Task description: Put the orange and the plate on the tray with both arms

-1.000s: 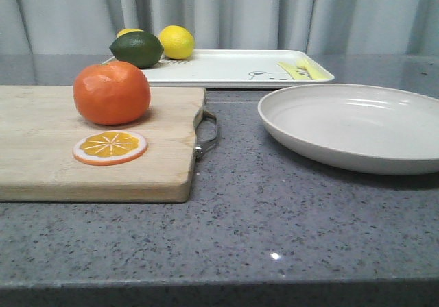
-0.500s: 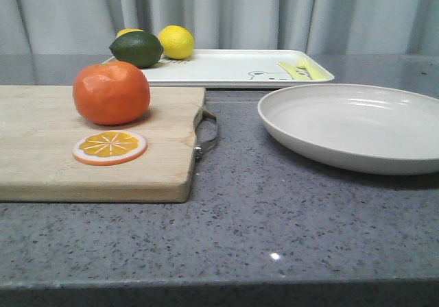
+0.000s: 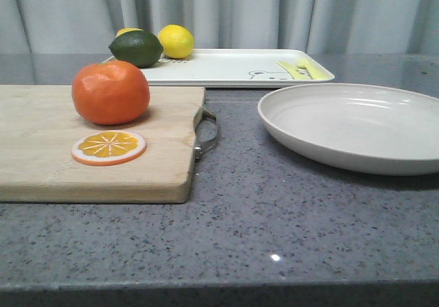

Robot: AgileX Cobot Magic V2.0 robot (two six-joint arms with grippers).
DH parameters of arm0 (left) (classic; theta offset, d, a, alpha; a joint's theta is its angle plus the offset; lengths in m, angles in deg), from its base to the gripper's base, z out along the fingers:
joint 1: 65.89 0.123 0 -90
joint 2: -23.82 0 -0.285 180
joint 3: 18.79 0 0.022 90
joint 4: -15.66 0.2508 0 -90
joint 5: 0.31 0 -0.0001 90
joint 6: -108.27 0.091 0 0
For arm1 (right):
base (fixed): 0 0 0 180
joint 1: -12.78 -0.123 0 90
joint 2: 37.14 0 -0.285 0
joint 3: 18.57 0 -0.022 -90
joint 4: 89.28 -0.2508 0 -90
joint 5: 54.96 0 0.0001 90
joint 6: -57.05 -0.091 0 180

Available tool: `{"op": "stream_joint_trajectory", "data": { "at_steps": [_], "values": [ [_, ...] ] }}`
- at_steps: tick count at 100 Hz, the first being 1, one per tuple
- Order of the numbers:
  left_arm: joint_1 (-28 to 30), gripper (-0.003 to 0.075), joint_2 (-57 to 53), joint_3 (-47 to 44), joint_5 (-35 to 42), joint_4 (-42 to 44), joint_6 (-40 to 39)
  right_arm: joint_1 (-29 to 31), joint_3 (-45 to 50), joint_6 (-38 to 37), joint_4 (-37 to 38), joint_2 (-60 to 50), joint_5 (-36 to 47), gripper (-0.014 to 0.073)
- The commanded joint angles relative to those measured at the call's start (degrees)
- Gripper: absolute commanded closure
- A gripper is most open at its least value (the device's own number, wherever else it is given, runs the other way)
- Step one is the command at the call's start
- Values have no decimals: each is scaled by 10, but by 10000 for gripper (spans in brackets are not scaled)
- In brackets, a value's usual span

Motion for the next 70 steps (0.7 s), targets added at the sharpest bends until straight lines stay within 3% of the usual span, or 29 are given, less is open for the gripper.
{"op": "stream_joint_trajectory", "data": {
  "at_steps": [1, 24, 51, 70],
  "values": [
    [1, 739, 31, 45, 31, -8, -6, 4, -47, 2, 7, 27, 37, 654],
    [1, 739, 139, 126, 31, -8, -6, 3, -139, 2, 7, 122, -37, 654],
    [1, 739, 267, 216, 33, -8, -6, 3, -215, 2, 7, 240, -58, 654],
    [1, 739, 300, 237, 57, -8, -6, 3, -270, 2, 7, 317, -81, 654]
  ]
}}
